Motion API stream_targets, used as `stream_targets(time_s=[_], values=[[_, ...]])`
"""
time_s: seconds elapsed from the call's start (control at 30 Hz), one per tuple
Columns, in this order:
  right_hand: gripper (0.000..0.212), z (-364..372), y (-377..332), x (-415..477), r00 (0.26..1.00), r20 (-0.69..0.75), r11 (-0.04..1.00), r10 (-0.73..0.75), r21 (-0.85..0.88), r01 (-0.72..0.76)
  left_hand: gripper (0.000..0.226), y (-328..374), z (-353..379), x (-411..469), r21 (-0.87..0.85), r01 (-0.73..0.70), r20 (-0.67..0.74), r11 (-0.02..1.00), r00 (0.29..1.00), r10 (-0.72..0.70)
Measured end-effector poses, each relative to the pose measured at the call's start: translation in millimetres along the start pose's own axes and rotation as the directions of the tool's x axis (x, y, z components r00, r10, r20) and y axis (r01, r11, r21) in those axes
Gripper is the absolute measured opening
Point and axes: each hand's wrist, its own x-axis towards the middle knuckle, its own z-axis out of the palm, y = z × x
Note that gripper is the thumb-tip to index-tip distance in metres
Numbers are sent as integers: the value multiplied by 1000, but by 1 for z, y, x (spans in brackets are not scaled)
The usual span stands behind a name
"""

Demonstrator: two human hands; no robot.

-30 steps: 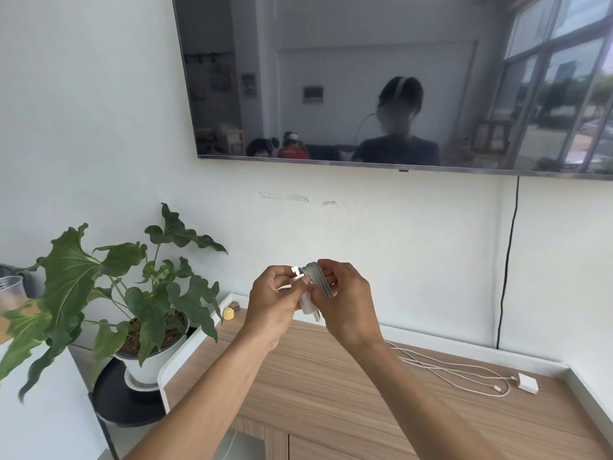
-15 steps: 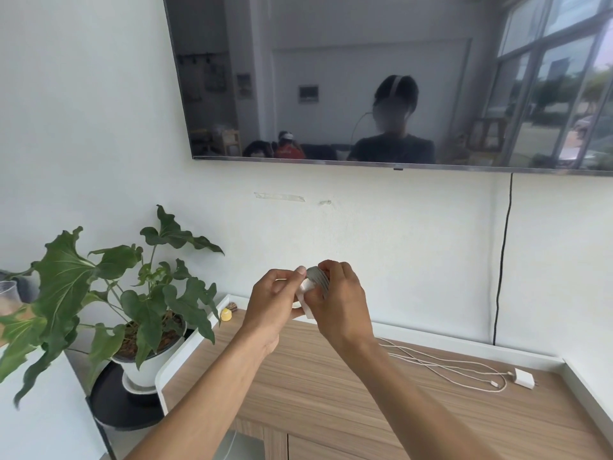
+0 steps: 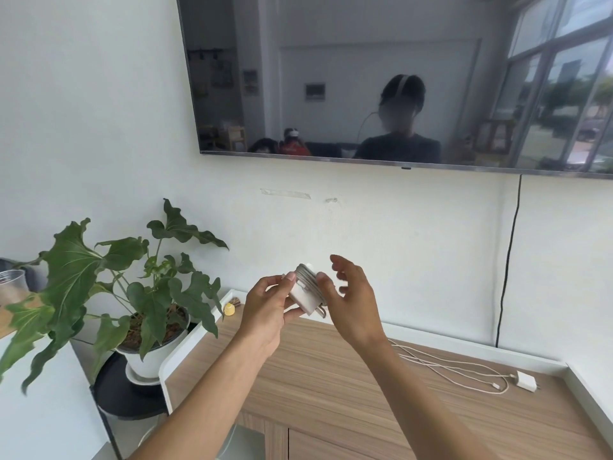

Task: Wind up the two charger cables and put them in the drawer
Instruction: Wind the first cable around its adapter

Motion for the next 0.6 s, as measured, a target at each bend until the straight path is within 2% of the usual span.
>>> stream_targets(time_s=[0.07,0.13,0.23,0.3,0.4,0.43,0.5,0.6], values=[[36,-1,3,0,967,182,968,177,144,-204,11,-4,-1,0,-23,21,25,1000,999,-21],[28,-2,8,-2,925,308,912,224,269,-310,8,-9,-2,1,-39,49,59,998,997,-46],[20,-4,16,-4,933,305,901,190,323,-289,6,-19,-4,2,-80,66,112,995,992,-57],[19,-4,25,-4,936,296,905,192,316,-286,13,-29,-6,3,-68,42,142,997,989,-32],[18,0,43,-4,921,301,872,248,345,-347,32,-47,-12,10,185,-81,164,979,985,50],[18,1,51,-4,914,302,855,273,359,-374,32,-52,-15,14,320,-152,190,935,977,94],[19,5,66,-2,896,301,828,325,368,-424,31,-58,-24,26,547,-294,276,784,947,162],[23,10,90,6,858,346,771,379,395,-500,38,-63,-33,43,709,-359,339,607,928,153]])
